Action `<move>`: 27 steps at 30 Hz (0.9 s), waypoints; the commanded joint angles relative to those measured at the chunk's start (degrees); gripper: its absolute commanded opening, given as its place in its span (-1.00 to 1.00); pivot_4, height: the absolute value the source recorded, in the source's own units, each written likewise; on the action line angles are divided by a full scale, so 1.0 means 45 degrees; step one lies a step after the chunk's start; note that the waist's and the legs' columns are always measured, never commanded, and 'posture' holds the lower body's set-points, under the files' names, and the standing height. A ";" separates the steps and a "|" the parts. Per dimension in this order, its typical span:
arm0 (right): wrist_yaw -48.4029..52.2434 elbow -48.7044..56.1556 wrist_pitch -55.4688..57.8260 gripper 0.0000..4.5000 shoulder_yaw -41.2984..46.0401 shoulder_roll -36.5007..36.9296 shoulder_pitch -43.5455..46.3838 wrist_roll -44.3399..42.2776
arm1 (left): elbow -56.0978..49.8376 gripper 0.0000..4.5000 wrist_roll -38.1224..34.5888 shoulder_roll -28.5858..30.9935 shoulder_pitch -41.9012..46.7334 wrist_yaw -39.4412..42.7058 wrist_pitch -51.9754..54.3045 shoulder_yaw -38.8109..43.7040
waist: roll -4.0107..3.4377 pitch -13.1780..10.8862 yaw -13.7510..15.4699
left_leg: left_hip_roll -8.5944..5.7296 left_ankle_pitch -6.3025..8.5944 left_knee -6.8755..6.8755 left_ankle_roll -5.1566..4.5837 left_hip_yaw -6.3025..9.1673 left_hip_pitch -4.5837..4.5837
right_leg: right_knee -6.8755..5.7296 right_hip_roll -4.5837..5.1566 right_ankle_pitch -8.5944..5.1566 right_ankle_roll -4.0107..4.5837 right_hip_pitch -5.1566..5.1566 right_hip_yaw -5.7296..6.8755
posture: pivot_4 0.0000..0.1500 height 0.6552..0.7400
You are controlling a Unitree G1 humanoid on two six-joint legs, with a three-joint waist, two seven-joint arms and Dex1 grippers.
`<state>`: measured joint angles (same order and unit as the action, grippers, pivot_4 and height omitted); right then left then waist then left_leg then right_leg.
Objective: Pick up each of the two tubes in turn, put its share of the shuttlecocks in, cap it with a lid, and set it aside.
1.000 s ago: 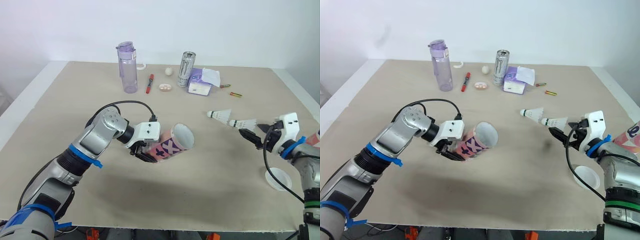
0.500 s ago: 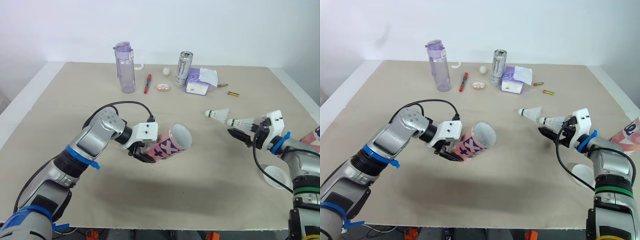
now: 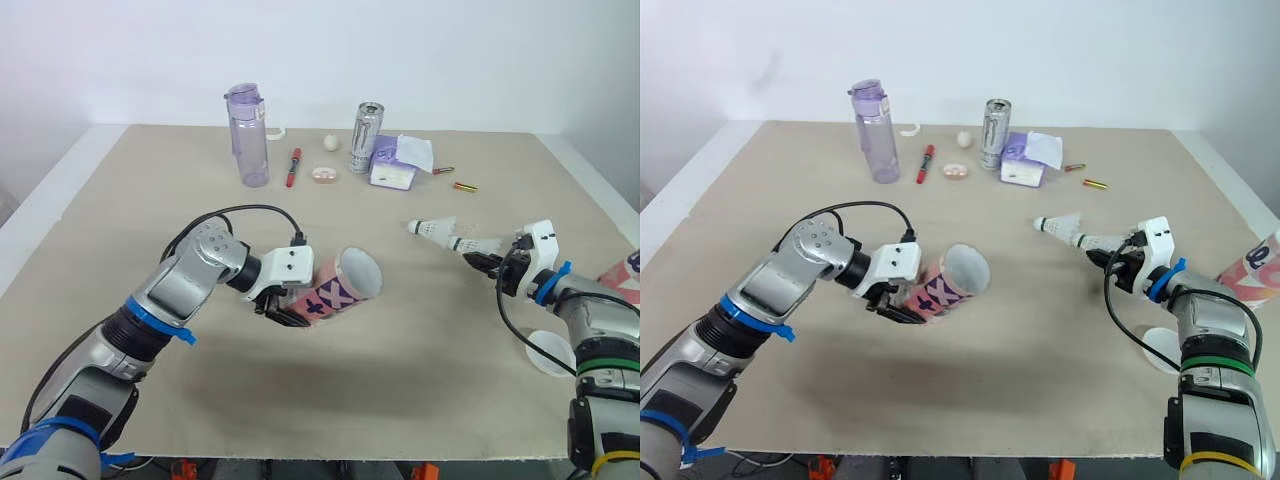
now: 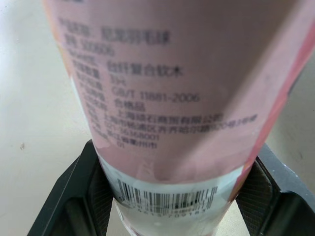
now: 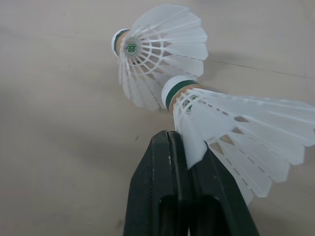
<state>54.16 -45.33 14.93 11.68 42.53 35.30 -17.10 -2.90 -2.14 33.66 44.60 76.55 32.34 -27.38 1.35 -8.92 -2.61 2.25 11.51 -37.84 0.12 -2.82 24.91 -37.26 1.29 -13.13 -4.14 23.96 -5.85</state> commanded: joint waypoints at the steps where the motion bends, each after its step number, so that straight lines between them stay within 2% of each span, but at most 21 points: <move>1: -0.0210 0.0959 -0.0240 -0.96 0.0576 0.0347 -0.0111 -0.0193 | 0.0082 0.31 0.0049 -0.0023 0.0030 0.0013 -0.0123 -0.0206 | 0.0000 0.0000 0.0003 | -0.0001 0.0000 0.0000 0.0000 0.0000 0.0000 | 0.0000 0.0001 0.0001 0.0000 0.0000 -0.0001 | 1.00 1.00; 5: -0.0772 0.3197 -0.0161 -0.96 0.1068 0.0570 -0.0969 -0.0368 | 0.0373 0.31 0.0088 -0.0135 0.0165 0.0053 -0.0318 -0.0251 | -0.0005 0.0002 0.0032 | -0.0015 0.0000 0.0004 0.0000 0.0003 0.0004 | 0.0000 0.0011 0.0001 -0.0002 -0.0001 -0.0004 | 1.00 1.00; 10: -0.1102 0.7575 0.0322 -0.96 0.1706 0.1169 -0.2412 -0.0658 | 0.0747 0.31 0.0123 -0.0279 0.0289 0.0141 -0.0629 -0.0325 | -0.0014 0.0001 0.0060 | -0.0041 0.0000 0.0003 0.0000 0.0020 0.0014 | -0.0003 0.0018 -0.0004 -0.0016 -0.0002 -0.0018 | 1.00 1.00; 15: -0.0811 1.1233 0.1187 -0.96 0.2005 0.2595 -0.2617 -0.0874 | 0.1072 0.31 0.0124 -0.0361 0.0399 0.0253 -0.0910 -0.0359 | -0.0047 -0.0004 0.0105 | -0.0049 -0.0003 -0.0007 -0.0004 0.0019 0.0013 | -0.0002 0.0020 -0.0013 -0.0027 -0.0006 -0.0028 | 1.00 1.00; 20: 0.0995 1.4400 0.2347 -0.96 0.0931 0.3985 -0.1456 -0.2566 | 0.1550 0.31 0.0184 -0.0512 0.0587 0.0325 -0.1193 -0.0372 | -0.0057 0.0000 0.0128 | -0.0049 -0.0007 -0.0007 -0.0012 0.0010 0.0003 | -0.0003 0.0020 -0.0041 -0.0009 -0.0002 -0.0042 | 1.00 1.00; 27: 0.2607 1.6399 0.2002 -0.96 -0.1567 0.4607 -0.0489 -0.2213 | 0.1699 0.31 0.0012 -0.0796 0.0723 0.0284 -0.1017 -0.0271 | -0.0031 -0.0004 0.0236 | -0.0043 -0.0007 -0.0038 -0.0013 0.0008 0.0025 | 0.0008 0.0036 -0.0044 0.0001 -0.0004 -0.0031 | 1.00 1.00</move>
<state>63.72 25.30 25.07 7.08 61.89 31.71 -27.89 4.27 -2.28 30.71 47.34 78.04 27.34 -28.16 1.21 -8.94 -1.55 2.04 11.48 -38.02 0.05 -2.81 25.05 -37.22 1.48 -13.33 -4.14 23.97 -6.00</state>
